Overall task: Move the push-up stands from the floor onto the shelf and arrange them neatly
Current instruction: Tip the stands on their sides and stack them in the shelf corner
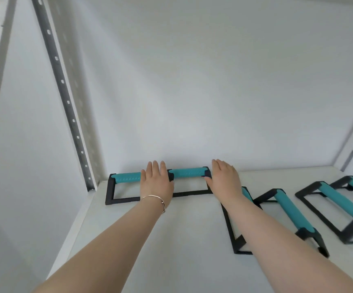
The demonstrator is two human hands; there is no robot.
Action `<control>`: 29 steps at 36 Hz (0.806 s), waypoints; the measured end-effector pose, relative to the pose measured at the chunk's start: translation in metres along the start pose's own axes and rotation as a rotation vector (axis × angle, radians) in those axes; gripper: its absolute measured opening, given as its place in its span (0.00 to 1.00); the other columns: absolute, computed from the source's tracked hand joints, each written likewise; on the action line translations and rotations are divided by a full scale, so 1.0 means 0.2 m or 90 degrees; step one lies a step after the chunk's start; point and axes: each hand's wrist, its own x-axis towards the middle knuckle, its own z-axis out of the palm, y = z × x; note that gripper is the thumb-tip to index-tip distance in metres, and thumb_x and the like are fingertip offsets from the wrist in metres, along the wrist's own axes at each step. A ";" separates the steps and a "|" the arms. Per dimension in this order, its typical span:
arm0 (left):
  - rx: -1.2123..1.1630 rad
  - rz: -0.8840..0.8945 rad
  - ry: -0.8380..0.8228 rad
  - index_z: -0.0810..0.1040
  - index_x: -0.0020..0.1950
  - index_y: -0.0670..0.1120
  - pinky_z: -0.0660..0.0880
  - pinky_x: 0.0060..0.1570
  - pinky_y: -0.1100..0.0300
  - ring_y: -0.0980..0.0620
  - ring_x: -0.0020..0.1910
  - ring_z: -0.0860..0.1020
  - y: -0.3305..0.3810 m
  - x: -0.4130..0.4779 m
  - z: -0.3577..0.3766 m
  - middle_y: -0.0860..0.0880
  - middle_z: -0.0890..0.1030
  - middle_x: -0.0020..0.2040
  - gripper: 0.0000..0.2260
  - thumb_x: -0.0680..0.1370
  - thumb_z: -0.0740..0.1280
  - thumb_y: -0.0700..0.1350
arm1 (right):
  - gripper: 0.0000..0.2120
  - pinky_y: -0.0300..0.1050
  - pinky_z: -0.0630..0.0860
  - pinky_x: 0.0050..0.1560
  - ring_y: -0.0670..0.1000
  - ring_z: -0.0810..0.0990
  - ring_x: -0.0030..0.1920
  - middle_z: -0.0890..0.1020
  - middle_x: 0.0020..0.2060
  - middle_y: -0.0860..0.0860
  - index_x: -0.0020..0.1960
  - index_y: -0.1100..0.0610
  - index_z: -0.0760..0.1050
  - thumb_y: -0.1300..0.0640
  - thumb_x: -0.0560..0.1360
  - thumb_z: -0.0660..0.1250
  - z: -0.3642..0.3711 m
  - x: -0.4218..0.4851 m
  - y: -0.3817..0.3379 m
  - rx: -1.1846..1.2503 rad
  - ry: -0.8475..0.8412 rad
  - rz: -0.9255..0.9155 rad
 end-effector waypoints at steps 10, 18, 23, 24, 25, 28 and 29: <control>-0.103 0.056 0.018 0.46 0.78 0.44 0.50 0.76 0.50 0.44 0.78 0.48 0.60 -0.19 -0.10 0.43 0.49 0.79 0.32 0.81 0.54 0.57 | 0.30 0.50 0.58 0.75 0.57 0.63 0.74 0.65 0.74 0.57 0.76 0.61 0.58 0.48 0.80 0.61 -0.21 -0.20 0.45 0.037 0.011 0.118; -0.128 0.034 -0.026 0.49 0.78 0.42 0.52 0.75 0.53 0.45 0.77 0.50 1.05 -0.32 -0.03 0.43 0.53 0.78 0.33 0.80 0.53 0.59 | 0.32 0.53 0.59 0.74 0.57 0.61 0.74 0.64 0.75 0.57 0.76 0.61 0.57 0.46 0.79 0.61 -0.25 -0.39 0.84 0.024 -0.051 0.170; -0.190 -0.031 -0.084 0.51 0.77 0.42 0.63 0.70 0.52 0.43 0.73 0.60 1.25 -0.33 0.01 0.44 0.58 0.76 0.37 0.77 0.59 0.62 | 0.35 0.50 0.67 0.68 0.57 0.66 0.70 0.65 0.73 0.56 0.76 0.61 0.56 0.42 0.78 0.61 -0.25 -0.45 0.96 0.095 -0.110 0.202; -0.192 -0.047 -0.095 0.51 0.77 0.42 0.65 0.69 0.52 0.43 0.71 0.62 1.28 -0.33 0.01 0.44 0.59 0.75 0.38 0.77 0.61 0.62 | 0.35 0.50 0.69 0.66 0.58 0.68 0.69 0.66 0.72 0.56 0.75 0.61 0.56 0.41 0.78 0.61 -0.25 -0.45 0.97 0.120 -0.129 0.214; -0.190 -0.061 -0.104 0.51 0.77 0.42 0.66 0.67 0.52 0.43 0.70 0.64 1.30 -0.34 0.01 0.44 0.60 0.74 0.39 0.76 0.62 0.62 | 0.35 0.50 0.72 0.63 0.58 0.70 0.67 0.67 0.70 0.56 0.74 0.61 0.57 0.40 0.78 0.61 -0.25 -0.45 0.98 0.144 -0.145 0.223; -0.172 -0.102 -0.123 0.52 0.76 0.41 0.69 0.65 0.52 0.43 0.68 0.66 1.35 -0.35 0.04 0.44 0.62 0.73 0.39 0.76 0.65 0.61 | 0.31 0.49 0.74 0.53 0.57 0.74 0.60 0.72 0.63 0.56 0.68 0.60 0.63 0.39 0.76 0.62 -0.24 -0.44 1.01 0.179 -0.170 0.223; -0.164 -0.114 -0.125 0.53 0.76 0.41 0.69 0.64 0.51 0.43 0.68 0.67 1.35 -0.36 0.05 0.43 0.63 0.72 0.39 0.76 0.65 0.60 | 0.30 0.48 0.73 0.51 0.57 0.74 0.58 0.73 0.60 0.56 0.66 0.60 0.65 0.38 0.75 0.63 -0.24 -0.44 1.02 0.183 -0.176 0.219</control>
